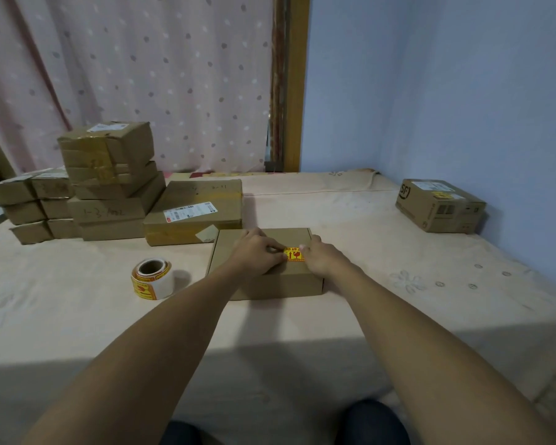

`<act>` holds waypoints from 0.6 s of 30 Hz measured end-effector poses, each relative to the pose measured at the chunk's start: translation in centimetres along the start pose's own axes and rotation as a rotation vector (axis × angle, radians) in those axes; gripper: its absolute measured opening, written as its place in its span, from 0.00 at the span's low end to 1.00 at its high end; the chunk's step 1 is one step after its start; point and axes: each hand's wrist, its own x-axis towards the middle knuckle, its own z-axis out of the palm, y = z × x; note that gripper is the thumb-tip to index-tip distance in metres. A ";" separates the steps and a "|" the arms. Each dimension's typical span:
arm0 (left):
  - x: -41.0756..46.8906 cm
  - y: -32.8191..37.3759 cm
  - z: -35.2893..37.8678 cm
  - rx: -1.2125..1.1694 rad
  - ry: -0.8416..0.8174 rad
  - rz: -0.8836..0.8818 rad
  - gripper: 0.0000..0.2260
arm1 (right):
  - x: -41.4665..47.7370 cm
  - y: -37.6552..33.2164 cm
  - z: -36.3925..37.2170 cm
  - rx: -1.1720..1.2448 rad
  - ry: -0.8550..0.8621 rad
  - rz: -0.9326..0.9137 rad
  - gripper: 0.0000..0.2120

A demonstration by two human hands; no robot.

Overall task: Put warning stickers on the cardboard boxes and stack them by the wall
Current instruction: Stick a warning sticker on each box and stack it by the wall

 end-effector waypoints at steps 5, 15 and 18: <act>-0.5 0.7 -0.3 0.034 -0.011 -0.015 0.15 | -0.6 0.7 0.3 0.150 0.040 -0.014 0.22; -2.3 0.2 -2.1 -0.039 -0.045 -0.040 0.15 | -1.3 1.0 0.8 0.363 0.044 0.054 0.23; -3.8 -2.0 -3.6 0.038 0.125 -0.141 0.15 | -1.9 0.7 0.7 0.351 0.057 0.091 0.20</act>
